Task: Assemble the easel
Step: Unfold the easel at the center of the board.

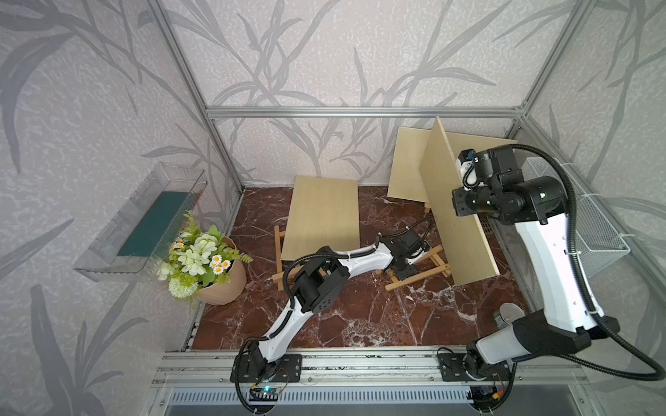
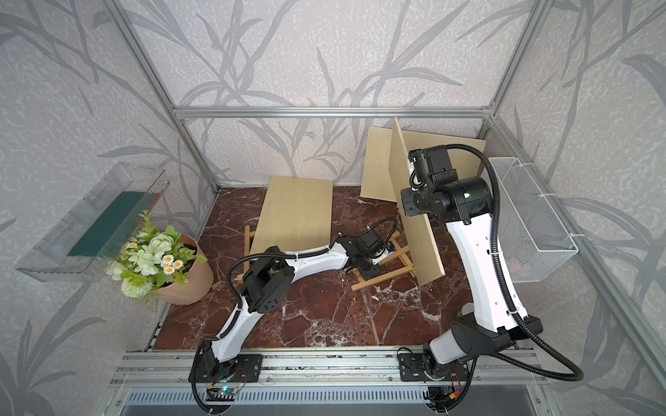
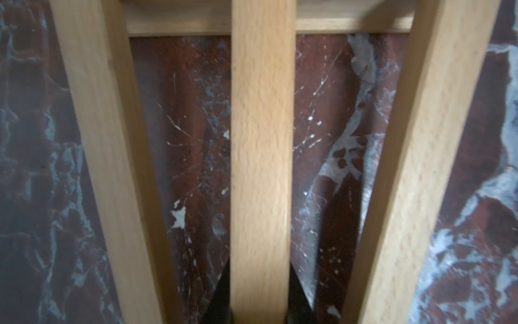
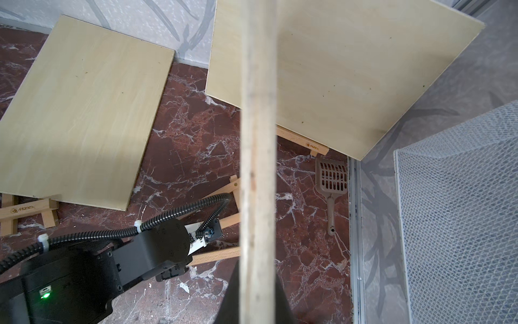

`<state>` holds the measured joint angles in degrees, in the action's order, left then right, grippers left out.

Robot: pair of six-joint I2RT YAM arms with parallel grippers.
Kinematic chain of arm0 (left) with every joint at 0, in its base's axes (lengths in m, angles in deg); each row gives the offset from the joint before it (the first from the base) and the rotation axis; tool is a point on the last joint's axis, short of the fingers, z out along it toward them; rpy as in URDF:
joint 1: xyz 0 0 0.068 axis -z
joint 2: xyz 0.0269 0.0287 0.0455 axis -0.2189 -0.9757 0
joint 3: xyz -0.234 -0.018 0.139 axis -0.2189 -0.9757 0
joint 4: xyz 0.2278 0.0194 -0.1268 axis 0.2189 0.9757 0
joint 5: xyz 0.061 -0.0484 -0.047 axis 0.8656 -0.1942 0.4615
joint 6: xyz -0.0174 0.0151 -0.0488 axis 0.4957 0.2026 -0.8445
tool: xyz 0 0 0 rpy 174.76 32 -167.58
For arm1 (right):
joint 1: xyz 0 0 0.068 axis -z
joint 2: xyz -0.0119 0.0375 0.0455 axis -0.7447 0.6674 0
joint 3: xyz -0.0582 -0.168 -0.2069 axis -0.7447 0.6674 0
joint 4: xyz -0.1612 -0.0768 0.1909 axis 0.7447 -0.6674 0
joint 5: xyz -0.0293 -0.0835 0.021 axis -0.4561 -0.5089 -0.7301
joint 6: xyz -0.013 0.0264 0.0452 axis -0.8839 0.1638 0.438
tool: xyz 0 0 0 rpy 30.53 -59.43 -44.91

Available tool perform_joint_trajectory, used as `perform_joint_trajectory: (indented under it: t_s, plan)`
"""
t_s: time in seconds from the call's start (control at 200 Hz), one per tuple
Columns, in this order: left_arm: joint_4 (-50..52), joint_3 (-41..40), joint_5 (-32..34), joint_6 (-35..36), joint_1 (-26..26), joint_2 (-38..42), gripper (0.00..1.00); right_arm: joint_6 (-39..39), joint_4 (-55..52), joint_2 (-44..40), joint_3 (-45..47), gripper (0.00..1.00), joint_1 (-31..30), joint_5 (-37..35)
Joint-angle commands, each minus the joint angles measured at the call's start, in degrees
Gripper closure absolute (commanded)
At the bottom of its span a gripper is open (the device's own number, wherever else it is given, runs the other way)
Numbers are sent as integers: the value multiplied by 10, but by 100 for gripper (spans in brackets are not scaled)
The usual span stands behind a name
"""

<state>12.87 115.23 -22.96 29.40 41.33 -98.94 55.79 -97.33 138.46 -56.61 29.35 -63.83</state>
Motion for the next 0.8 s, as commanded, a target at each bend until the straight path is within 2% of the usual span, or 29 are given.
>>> perform_joint_trajectory:
  t_s: [0.0, 0.2, 0.33, 0.395, 0.475, 0.665, 0.725, 0.795]
  plan:
    - [67, 5, -32, -27, -13, 76, 100, -3, 89, -20, -46, 100, 2, -48]
    - [81, -65, -72, -64, -61, 176, 100, -27, 85, -16, -79, 100, 7, -112]
    - [37, -105, -160, -140, -121, 248, 100, -25, 88, -19, -56, 100, 11, -100]
    - [12, -111, -204, -199, -148, 274, 100, -20, 87, -18, -45, 100, 11, -88]
    - [60, -57, -234, -260, -169, 267, 100, -11, 82, -13, -40, 100, 11, -68]
    - [338, 182, -222, -326, -173, 148, 100, 15, 89, -3, -8, 100, 11, -16]
    - [369, 219, -223, -362, -175, 125, 100, 23, 93, 0, 5, 100, 11, 0]
    - [367, 230, -254, -423, -185, 112, 100, 28, 89, 7, 12, 100, 11, 10]
